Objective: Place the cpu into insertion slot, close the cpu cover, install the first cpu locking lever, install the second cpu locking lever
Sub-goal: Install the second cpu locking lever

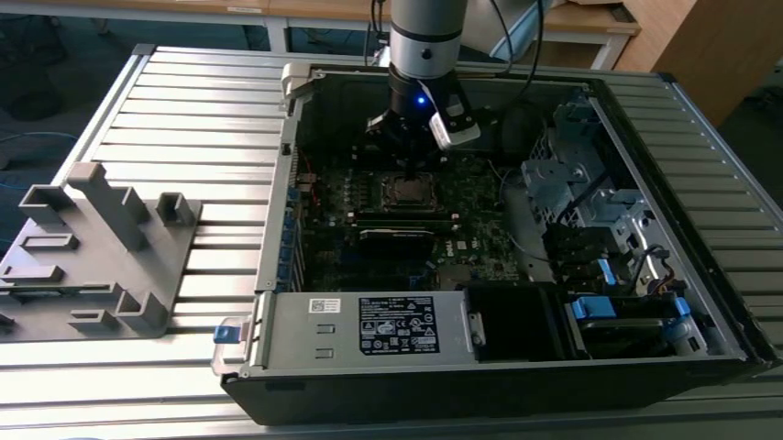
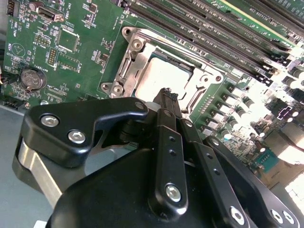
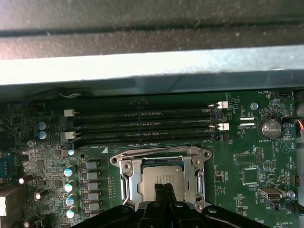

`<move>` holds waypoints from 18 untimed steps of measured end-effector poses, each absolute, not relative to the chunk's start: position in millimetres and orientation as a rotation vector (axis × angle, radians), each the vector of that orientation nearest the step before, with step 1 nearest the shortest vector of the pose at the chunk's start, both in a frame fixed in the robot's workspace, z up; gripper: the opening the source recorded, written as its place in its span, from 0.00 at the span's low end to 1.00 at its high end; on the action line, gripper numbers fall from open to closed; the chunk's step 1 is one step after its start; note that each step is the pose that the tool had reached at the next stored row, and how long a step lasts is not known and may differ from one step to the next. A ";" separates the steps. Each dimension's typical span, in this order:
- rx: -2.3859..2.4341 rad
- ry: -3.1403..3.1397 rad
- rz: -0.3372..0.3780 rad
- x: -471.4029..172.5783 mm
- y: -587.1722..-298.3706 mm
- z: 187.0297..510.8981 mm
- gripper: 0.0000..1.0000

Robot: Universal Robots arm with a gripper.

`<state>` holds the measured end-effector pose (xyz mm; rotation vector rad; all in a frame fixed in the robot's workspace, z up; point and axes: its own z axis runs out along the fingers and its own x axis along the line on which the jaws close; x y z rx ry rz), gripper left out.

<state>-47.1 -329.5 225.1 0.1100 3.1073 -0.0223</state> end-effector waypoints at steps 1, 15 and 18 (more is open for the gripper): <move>0.110 3.107 -0.022 -47.1 -329.5 225.2 0.11; 0.110 3.107 -0.023 -47.1 -329.5 229.6 0.11; 0.110 3.107 -0.023 -47.1 -329.5 229.6 0.11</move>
